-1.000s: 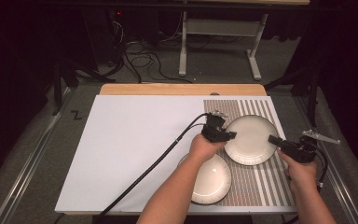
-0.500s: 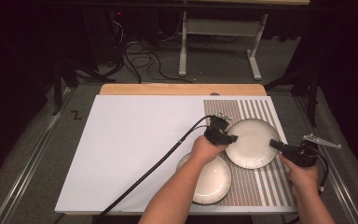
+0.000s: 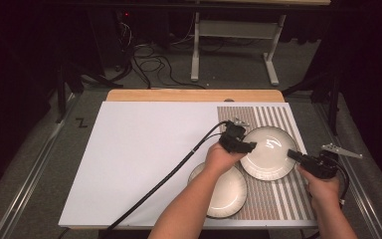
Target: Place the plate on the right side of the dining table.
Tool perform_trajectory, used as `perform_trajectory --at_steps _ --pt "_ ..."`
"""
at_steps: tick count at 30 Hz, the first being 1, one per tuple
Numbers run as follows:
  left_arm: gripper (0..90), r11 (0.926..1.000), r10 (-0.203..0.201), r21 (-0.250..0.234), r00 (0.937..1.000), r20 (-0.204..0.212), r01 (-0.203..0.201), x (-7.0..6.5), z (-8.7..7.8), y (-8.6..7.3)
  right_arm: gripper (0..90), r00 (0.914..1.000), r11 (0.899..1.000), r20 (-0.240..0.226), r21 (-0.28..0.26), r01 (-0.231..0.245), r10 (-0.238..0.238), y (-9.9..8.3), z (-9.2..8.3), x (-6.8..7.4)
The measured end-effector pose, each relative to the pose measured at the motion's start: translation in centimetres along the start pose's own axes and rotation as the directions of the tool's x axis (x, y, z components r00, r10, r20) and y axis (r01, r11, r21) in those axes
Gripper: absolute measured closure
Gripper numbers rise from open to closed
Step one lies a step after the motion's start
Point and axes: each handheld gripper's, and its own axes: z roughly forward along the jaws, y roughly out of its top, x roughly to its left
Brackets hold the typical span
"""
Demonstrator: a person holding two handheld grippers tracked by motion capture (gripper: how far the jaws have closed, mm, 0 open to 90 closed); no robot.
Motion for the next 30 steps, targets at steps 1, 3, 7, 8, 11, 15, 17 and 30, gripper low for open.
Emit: perform_trajectory --at_steps 1,3,7,8,11,15,17,30 --pt "42.8 0.9998 0.013 -0.012 0.9999 -0.01 -0.013 0.1 -0.7 0.0 85.8 1.0 1.0 0.002 0.0 -0.002 0.002 0.0 0.0 0.0" --pt "40.6 0.9994 0.012 -0.033 0.9998 -0.016 -0.013 0.2 -1.4 -0.2 85.7 1.0 1.0 0.004 0.001 -0.005 0.005 0.0 0.1 -0.1" --pt "36.6 0.9983 0.023 -0.054 0.9994 -0.025 -0.024 0.4 -2.6 -0.4 85.5 0.9998 1.0 0.018 0.006 -0.005 0.005 0.0 0.1 0.1" --pt "35.5 0.9971 0.021 -0.072 0.9994 -0.028 -0.023 0.5 -3.5 -0.7 85.4 0.9998 1.0 0.021 0.008 -0.004 0.004 0.0 0.1 0.1" --pt "34.9 0.9951 0.037 -0.091 0.9987 -0.035 -0.04 0.6 -4.5 -1.0 85.3 0.9995 1.0 0.031 0.013 -0.005 0.004 0.1 0.1 0.2" --pt "30.0 0.9924 0.034 -0.117 0.9987 -0.039 -0.038 1.1 -6.7 -1.9 85.4 0.9992 1.0 0.039 0.014 -0.012 0.012 0.1 0.1 0.3" --pt "25.3 0.9912 0.034 -0.126 0.998 -0.053 -0.04 1.5 -7.7 -2.4 85.4 0.9991 1.0 0.041 0.013 -0.011 0.011 0.1 0.1 0.3" --pt "4.9 0.9806 0.013 -0.191 0.9885 -0.151 -0.042 4.2 -14.6 -7.6 85.0 0.9978 1.0 0.067 0.029 -0.009 0.007 0.4 0.3 0.6"
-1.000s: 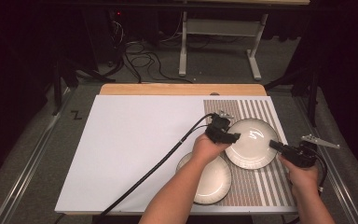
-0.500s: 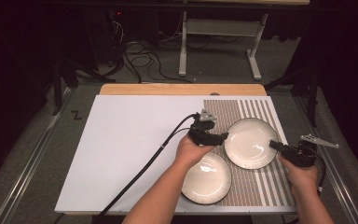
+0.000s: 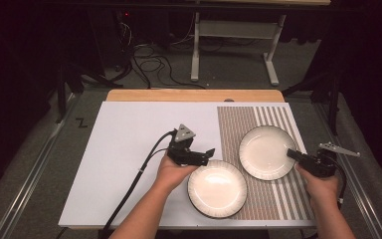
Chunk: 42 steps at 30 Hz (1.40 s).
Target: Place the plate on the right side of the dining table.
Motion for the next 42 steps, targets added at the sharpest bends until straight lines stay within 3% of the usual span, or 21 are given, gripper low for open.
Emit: perform_trajectory --at_steps 5,10,11,12,16,20,24,33,36,42 --pt "0.1 1.0 0.001 -0.006 0.9998 -0.018 -0.001 0.9 -2.1 -1.1 84.7 0.9999 1.0 0.01 0.004 0.003 -0.003 0.1 0.1 0.1" --pt "0.1 0.9999 -0.003 -0.016 0.999 -0.044 0.003 2.1 -5.4 -3.0 84.1 0.9997 1.0 0.024 0.018 -0.008 0.008 0.1 0.3 0.0" --pt "0.1 0.9997 -0.008 -0.023 0.9987 -0.051 0.007 2.6 -7.1 -3.8 84.0 0.9996 1.0 0.026 0.02 -0.007 0.007 0.1 0.3 0.0" --pt "0.1 0.9997 -0.008 -0.023 0.9987 -0.051 0.007 2.6 -7.1 -3.8 83.8 0.9995 1.0 0.029 0.024 -0.013 0.012 0.1 0.3 -0.1" --pt "0.1 0.9996 -0.004 -0.027 0.9974 -0.072 0.002 3.5 -10.0 -5.7 83.0 0.9991 0.999 0.039 0.037 -0.02 0.018 0.1 0.5 -0.3" --pt "0.1 0.9993 -0.017 -0.033 0.9953 -0.095 0.014 4.4 -11.7 -7.2 82.5 0.9987 0.999 0.045 0.041 -0.025 0.023 0.1 0.9 -0.5" --pt "0.1 0.9968 -0.057 -0.06 0.994 -0.093 0.052 5.1 -12.2 -7.5 80.9 0.9973 0.998 0.068 0.053 -0.033 0.029 0.1 1.1 -0.4" --pt "0.1 0.9985 -0.03 -0.049 0.995 -0.096 0.025 4.8 -11.6 -7.6 77.4 0.993 0.995 0.105 0.081 -0.063 0.054 -0.2 2.0 -0.9" --pt "0.1 0.998 -0.044 -0.05 0.9946 -0.094 0.039 4.9 -11.7 -7.7 75.4 0.9899 0.991 0.118 0.099 -0.09 0.079 -0.4 2.5 -1.3" --pt "0.1 0.9977 -0.052 -0.048 0.9943 -0.092 0.048 5.1 -11.9 -7.8 75.8 0.9854 0.991 0.165 0.118 -0.062 0.042 -0.5 2.7 -1.4"
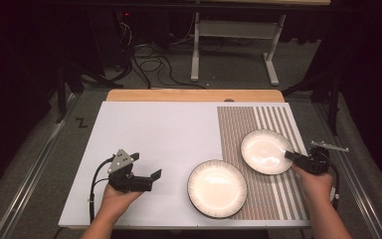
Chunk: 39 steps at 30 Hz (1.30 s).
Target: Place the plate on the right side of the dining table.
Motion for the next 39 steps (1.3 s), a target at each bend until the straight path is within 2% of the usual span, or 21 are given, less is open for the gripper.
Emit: perform_trajectory --at_steps 5,9,12,16,18,20,21,23,24,26,27,28,29,30,31,34,35,36,37,38,39 --pt "0.1 0.9999 -0.009 0.013 1.0 -0.004 0.009 0.3 0.2 -0.2 73.9 0.9995 1.0 0.015 0.016 0.027 -0.027 0.0 -0.2 0.1" --pt "0.1 0.9994 -0.024 0.027 0.9996 -0.013 0.024 0.6 0.3 -0.3 68.1 0.9991 0.999 0.023 -0.017 0.037 -0.036 0.1 -1.1 0.3" --pt "0.4 0.9981 -0.044 0.043 0.9989 -0.017 0.045 0.9 0.4 -0.5 62.4 0.9948 0.993 0.038 -0.072 0.097 -0.094 0.2 -2.5 1.2" --pt "0.4 0.9974 -0.051 0.05 0.9985 -0.019 0.052 1.1 0.4 -0.7 55.6 0.988 0.983 0.038 -0.098 0.152 -0.149 0.2 -3.3 2.7" --pt "0.9 0.9978 -0.054 0.038 0.9983 -0.023 0.054 1.2 0.3 -0.8 51.0 0.9769 0.97 0.022 -0.12 0.214 -0.213 0.0 -3.7 4.5" --pt "0.9 0.9978 -0.057 0.033 0.998 -0.026 0.058 1.3 0.2 -0.9 49.8 0.9715 0.962 -0.003 -0.137 0.235 -0.237 -0.1 -3.9 5.9" --pt "0.9 0.998 -0.055 0.028 0.998 -0.03 0.056 1.3 0.2 -0.9 49.8 0.9715 0.962 -0.003 -0.137 0.235 -0.237 -0.1 -3.9 5.9" --pt "0.9 0.9982 -0.054 0.024 0.998 -0.034 0.055 1.3 0.0 -0.9 47.0 0.9594 0.949 -0.034 -0.161 0.271 -0.28 -0.3 -4.0 7.4" --pt "0.9 0.9984 -0.053 0.017 0.9981 -0.033 0.053 1.3 -0.1 -0.9 43.2 0.9495 0.94 -0.058 -0.174 0.294 -0.308 -0.5 -4.1 9.1" --pt "0.7 0.999 -0.037 0.022 0.9985 -0.039 0.038 1.2 -0.3 -0.8 38.0 0.9417 0.932 -0.086 -0.197 0.304 -0.325 -0.7 -4.2 10.8" --pt "0.4 0.999 -0.037 0.022 0.9985 -0.039 0.038 1.2 -0.3 -0.8 38.0 0.9417 0.932 -0.086 -0.197 0.304 -0.325 -0.7 -4.2 10.8" --pt "0.2 0.9992 -0.033 0.02 0.9987 -0.039 0.033 1.1 -0.3 -0.9 32.6 0.9313 0.922 -0.112 -0.226 0.316 -0.346 -1.0 -4.2 12.5" --pt "0.2 0.9994 -0.023 0.024 0.999 -0.038 0.024 1.1 -0.3 -0.9 32.6 0.9313 0.922 -0.112 -0.226 0.316 -0.346 -1.0 -4.2 12.5" --pt "0.2 0.9995 -0.017 0.027 0.9991 -0.038 0.018 1.0 -0.3 -1.0 29.8 0.9254 0.915 -0.12 -0.24 0.324 -0.36 -1.1 -4.2 13.3" --pt "0.2 0.9996 -0.008 0.026 0.9993 -0.035 0.009 0.9 -0.4 -1.0 21.5 0.9157 0.907 -0.142 -0.259 0.332 -0.376 -1.4 -4.2 14.9" --pt "0.1 0.9999 -0.001 0.015 0.9997 -0.024 0.001 0.5 -0.4 -0.9 3.1 0.902 0.895 -0.168 -0.285 0.342 -0.398 -1.7 -4.2 17.1" --pt "0.1 0.9999 -0.001 0.015 0.9997 -0.024 0.001 0.5 -0.4 -0.9 3.1 0.902 0.895 -0.168 -0.285 0.342 -0.398 -1.7 -4.2 17.1" --pt "0.1 0.9998 0.003 0.021 0.9998 -0.021 -0.003 0.4 -0.4 -0.9 0.1 0.8965 0.892 -0.184 -0.298 0.34 -0.403 -1.9 -4.2 17.7" --pt "0.1 0.9995 0.011 0.029 0.9998 -0.019 -0.01 0.2 -0.3 -0.9 0.1 0.8815 0.886 -0.219 -0.313 0.343 -0.419 -2.7 -4.0 18.3" --pt "0.1 0.9991 0.02 0.038 0.9996 -0.019 -0.02 0.0 -0.2 -1.0 0.1 0.8815 0.886 -0.219 -0.313 0.343 -0.419 -2.7 -4.0 18.3" --pt "0.1 0.9989 0.022 0.042 0.9997 -0.014 -0.021 -0.1 -0.1 -1.1 0.1 0.8733 0.885 -0.227 -0.298 0.359 -0.431 -3.0 -3.8 18.4"
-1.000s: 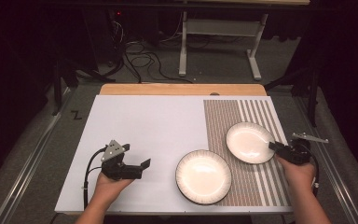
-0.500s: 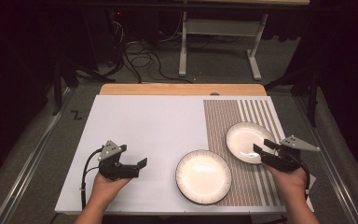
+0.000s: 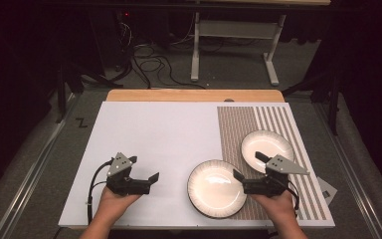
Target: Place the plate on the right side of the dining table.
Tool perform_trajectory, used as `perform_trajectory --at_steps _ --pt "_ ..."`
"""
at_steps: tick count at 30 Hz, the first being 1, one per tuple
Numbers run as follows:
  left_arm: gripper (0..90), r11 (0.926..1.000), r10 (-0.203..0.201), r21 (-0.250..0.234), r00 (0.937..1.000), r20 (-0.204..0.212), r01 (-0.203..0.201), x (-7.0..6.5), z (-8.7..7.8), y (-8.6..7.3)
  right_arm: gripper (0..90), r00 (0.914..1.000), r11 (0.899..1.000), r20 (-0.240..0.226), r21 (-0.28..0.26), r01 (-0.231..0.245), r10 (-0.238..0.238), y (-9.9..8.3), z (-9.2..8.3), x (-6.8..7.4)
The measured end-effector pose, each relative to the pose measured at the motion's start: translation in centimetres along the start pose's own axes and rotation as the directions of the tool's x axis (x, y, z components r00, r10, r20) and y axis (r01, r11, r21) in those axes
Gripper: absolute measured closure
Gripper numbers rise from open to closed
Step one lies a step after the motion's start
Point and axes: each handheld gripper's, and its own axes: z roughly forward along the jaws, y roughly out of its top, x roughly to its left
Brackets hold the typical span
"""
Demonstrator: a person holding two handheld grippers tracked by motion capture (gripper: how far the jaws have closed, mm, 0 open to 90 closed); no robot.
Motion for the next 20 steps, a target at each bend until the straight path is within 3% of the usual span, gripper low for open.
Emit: perform_trajectory --at_steps 3,5,11,14,17,20 --pt "0.2 1.0 0.005 -0.006 1.0 0.001 -0.005 -0.4 0.4 -0.1 0.2 0.9997 0.999 -0.021 0.045 0.015 -0.014 -1.5 0.2 0.4" --pt "0.1 0.9998 0.004 -0.02 1.0 0.0 -0.004 -0.5 0.4 -0.1 0.2 0.9997 0.999 -0.022 0.046 0.015 -0.014 -1.7 0.0 0.4" --pt "0.1 0.9988 -0.024 -0.042 0.9997 -0.001 0.024 -0.4 0.5 -0.1 0.2 0.9998 1.0 -0.017 -0.007 -0.012 0.012 -1.5 -0.8 -0.3" --pt "0.1 0.9988 -0.032 -0.036 0.9995 -0.004 0.032 -0.3 0.5 -0.2 0.2 0.9998 1.0 -0.018 -0.011 -0.002 0.002 -1.4 -0.8 -0.5" --pt "0.1 0.9988 -0.043 -0.024 0.9991 -0.006 0.043 0.0 0.5 -0.4 0.2 0.9993 1.0 -0.028 -0.003 -0.024 0.024 -1.3 -0.5 -0.9" --pt "0.1 0.9968 -0.067 -0.043 0.9977 -0.004 0.067 0.3 0.3 -0.4 0.2 0.9993 1.0 -0.022 -0.004 -0.031 0.031 -1.2 -0.4 -1.2"
